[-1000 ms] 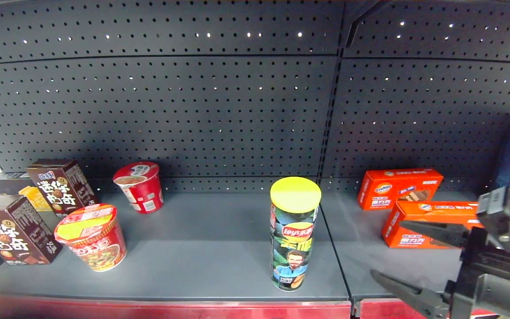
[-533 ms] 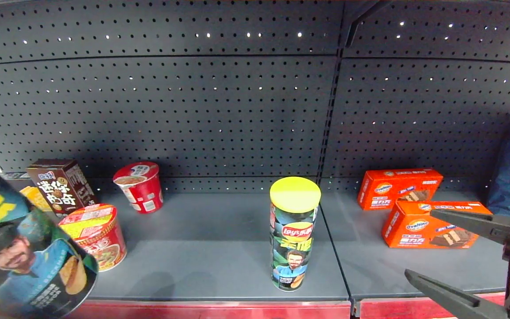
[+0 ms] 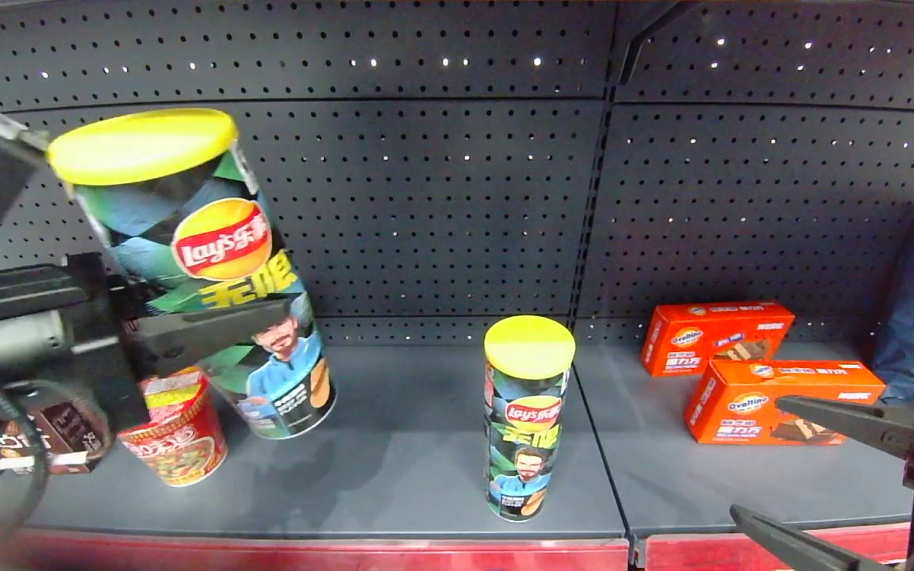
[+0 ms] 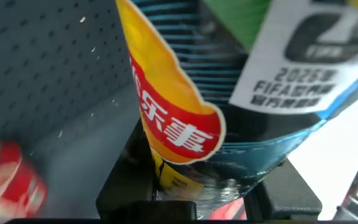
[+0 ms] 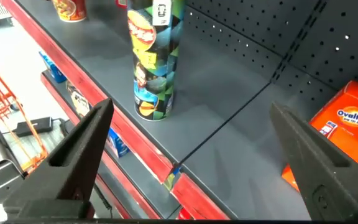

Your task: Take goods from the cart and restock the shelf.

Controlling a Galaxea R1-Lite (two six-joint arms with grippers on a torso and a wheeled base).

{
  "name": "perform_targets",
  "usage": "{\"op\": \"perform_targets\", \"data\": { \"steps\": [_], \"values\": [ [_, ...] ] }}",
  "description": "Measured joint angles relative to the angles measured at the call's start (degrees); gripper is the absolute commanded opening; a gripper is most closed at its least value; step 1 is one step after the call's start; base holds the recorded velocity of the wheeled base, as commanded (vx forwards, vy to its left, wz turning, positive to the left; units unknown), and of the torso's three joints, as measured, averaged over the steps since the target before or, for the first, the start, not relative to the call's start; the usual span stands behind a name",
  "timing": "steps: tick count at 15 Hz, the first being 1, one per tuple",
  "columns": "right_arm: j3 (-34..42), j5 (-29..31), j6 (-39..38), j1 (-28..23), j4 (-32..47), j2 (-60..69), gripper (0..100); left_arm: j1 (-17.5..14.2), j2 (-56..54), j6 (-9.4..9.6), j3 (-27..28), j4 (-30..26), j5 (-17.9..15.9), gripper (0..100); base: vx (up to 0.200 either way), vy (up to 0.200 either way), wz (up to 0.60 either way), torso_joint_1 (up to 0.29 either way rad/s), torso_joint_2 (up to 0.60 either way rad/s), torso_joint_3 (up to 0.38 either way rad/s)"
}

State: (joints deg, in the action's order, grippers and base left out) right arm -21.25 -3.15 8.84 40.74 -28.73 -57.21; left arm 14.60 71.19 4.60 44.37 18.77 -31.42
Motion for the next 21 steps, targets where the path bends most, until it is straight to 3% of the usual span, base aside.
{"op": "perform_targets", "data": {
  "steps": [2, 3, 5, 8, 13, 17, 21],
  "values": [
    [0.3, 0.0, 0.0, -0.5, 0.1, 0.1, 100, 1.2, 7.6, 0.38, 3.7, 2.3, -0.4, 0, 0.000, 0.000, 0.00, 0.000, 0.00, 0.000],
    [0.3, 0.0, 0.0, -0.7, 0.1, 0.1, 100, 1.7, 10.9, 1.43, 5.5, 2.9, -0.5, 0, 0.000, 0.000, 0.00, 0.000, 0.00, 0.000],
    [0.3, 0.0, 0.0, -1.0, 0.3, 0.1, 100, 2.4, 16.7, 5.30, 8.4, 3.6, -1.7, 0, 0.000, 0.000, 0.00, 0.000, 0.00, 0.000],
    [0.6, 0.0, 0.0, -1.5, 0.5, 0.2, 100, 2.5, 25.2, 7.89, 14.5, 4.0, -10.2, 0, 0.000, 0.000, 0.00, 0.000, 0.00, 0.000],
    [0.1, -0.1, 0.0, -2.1, 0.5, -0.2, 100, 2.5, 36.9, 8.51, 25.9, 4.1, -18.3, 0, 0.000, 0.000, 0.00, 0.000, 0.00, 0.000],
    [0.1, -0.1, 0.0, -2.2, 0.6, -0.4, 100, 2.6, 44.8, 8.68, 32.7, 4.2, -22.7, 0, 0.000, 0.000, 0.00, 0.000, 0.00, 0.000],
    [0.1, -0.2, 0.0, -2.2, 0.6, -0.7, 100, 2.7, 51.8, 8.59, 37.9, 5.2, -24.3, 0, 0.000, 0.000, 0.00, 0.000, 0.00, 0.000]
  ]
}}
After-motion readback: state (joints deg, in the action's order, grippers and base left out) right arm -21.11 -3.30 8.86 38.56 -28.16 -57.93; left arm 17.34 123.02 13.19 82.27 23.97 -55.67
